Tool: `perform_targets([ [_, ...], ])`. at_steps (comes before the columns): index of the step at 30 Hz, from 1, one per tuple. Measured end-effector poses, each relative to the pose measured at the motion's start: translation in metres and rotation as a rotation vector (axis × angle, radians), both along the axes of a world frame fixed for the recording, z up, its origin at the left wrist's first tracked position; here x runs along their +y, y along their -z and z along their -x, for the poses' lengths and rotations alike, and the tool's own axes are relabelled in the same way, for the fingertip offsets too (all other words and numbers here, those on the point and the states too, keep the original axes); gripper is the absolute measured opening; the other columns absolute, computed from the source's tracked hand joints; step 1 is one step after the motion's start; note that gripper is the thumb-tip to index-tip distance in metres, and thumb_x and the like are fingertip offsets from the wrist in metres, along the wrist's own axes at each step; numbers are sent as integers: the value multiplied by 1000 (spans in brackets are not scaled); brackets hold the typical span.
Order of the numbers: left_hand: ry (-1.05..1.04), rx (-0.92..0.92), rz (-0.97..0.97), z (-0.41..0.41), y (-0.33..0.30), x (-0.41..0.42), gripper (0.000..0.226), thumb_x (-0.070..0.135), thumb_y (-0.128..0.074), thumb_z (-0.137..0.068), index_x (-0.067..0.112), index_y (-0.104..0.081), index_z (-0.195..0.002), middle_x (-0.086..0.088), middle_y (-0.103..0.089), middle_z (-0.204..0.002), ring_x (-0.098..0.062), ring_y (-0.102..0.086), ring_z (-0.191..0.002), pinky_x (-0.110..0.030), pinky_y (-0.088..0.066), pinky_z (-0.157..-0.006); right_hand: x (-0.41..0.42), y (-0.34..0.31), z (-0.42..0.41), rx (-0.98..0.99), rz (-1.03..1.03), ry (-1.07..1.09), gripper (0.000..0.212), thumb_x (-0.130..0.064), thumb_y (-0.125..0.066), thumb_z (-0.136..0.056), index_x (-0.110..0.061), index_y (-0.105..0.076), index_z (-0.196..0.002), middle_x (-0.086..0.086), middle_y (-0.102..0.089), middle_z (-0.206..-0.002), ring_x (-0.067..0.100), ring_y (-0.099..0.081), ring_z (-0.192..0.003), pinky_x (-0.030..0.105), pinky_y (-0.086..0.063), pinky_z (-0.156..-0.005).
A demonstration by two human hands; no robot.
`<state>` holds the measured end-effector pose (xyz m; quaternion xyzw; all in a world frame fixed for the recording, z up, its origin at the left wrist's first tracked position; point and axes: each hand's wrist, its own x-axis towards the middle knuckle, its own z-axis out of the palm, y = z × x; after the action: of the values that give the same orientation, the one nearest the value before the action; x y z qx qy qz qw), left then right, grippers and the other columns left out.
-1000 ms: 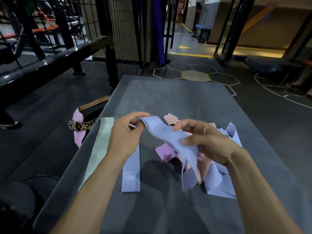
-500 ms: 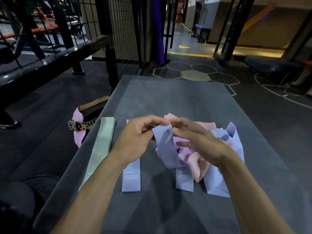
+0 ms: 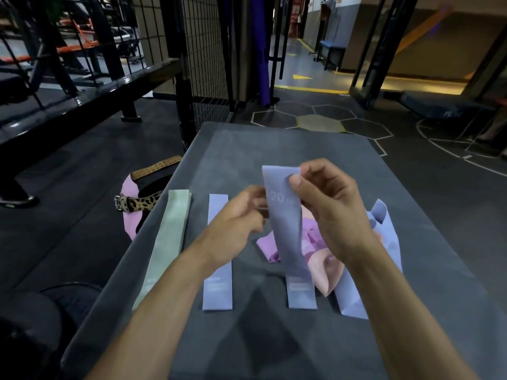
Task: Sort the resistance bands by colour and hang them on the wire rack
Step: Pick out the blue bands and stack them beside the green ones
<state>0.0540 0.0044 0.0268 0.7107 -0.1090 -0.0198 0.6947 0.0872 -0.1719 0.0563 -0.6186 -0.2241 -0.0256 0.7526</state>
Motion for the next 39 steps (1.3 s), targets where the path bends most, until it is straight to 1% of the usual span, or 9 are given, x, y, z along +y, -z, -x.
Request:
perform_targets([
  [2,71,32,-139,3,5,-1,48,-2,-51,-86,15,-56,-131,-2,-69,-125,-20,-63,-120,-41,-49,-106,4,-10,2,24,-49,-27,8,-19,-74,-83,-21,-67,-85,1,-64,-80,21,-56,-76,40,-41,-69],
  [5,71,50,-305,8,9,0,29,6,-56,-101,18,-60,-128,11,-72,-120,-1,-65,-111,-19,-50,-98,12,-23,2,19,-56,-29,9,-19,-74,-87,-22,-65,-87,3,-63,-80,28,-48,-79,46,-34,-72],
  [10,17,91,-410,13,13,7,20,17,-50,-105,29,-65,-99,32,-68,-85,11,-60,-80,-7,-44,-72,31,-47,-4,33,-70,59,12,-10,-66,-95,-19,-62,-88,3,-64,-79,21,-55,-74,31,-43,-61],
  [16,6,259,-167,17,16,23,21,17,-49,-106,23,-63,-121,10,-74,-111,-9,-70,-102,-26,-54,-85,57,-67,-30,41,-111,200,9,-14,-68,-94,-18,-62,-88,1,-61,-79,18,-52,-72,29,-41,-60],
  [24,-205,362,-185,25,18,54,29,33,-57,-100,9,-68,-90,-2,-60,-78,-22,-56,-78,-45,-55,-83,89,-62,-82,200,-113,288,20,-12,-69,-93,-19,-61,-75,-1,-60,-72,17,-53,-68,32,-44,-60],
  [27,-165,460,-119,29,17,65,33,19,-54,-103,0,-58,-76,-5,-55,-64,-22,-58,-59,-56,-61,-78,102,-46,-101,296,-39,326,20,-11,-68,-93,-17,-61,-76,2,-63,-78,17,-58,-73,35,-54,-64],
  [31,-86,571,-272,32,18,72,42,10,-48,-105,8,-48,-63,0,-51,-48,-29,-65,-50,-45,-62,-62,116,-7,-125,423,102,240,16,-5,-67,-92,-14,-63,-79,9,-68,-83,21,-64,-70,31,-58,-62],
  [35,-39,669,-577,30,27,74,21,7,-43,-104,3,-62,-96,-18,-65,-63,-31,-70,-56,-45,-63,-67,128,34,-139,502,284,136,18,-1,-66,-91,-13,-63,-78,7,-67,-74,17,-62,-62,25,-54,-54],
  [39,38,748,-807,24,26,65,31,0,-39,-99,-4,-66,-115,-23,-74,-89,-19,-59,-44,-34,-60,-69,137,63,-154,551,433,88,19,0,-72,-86,-14,-64,-76,8,-65,-76,18,-62,-66,27,-54,-63],
])
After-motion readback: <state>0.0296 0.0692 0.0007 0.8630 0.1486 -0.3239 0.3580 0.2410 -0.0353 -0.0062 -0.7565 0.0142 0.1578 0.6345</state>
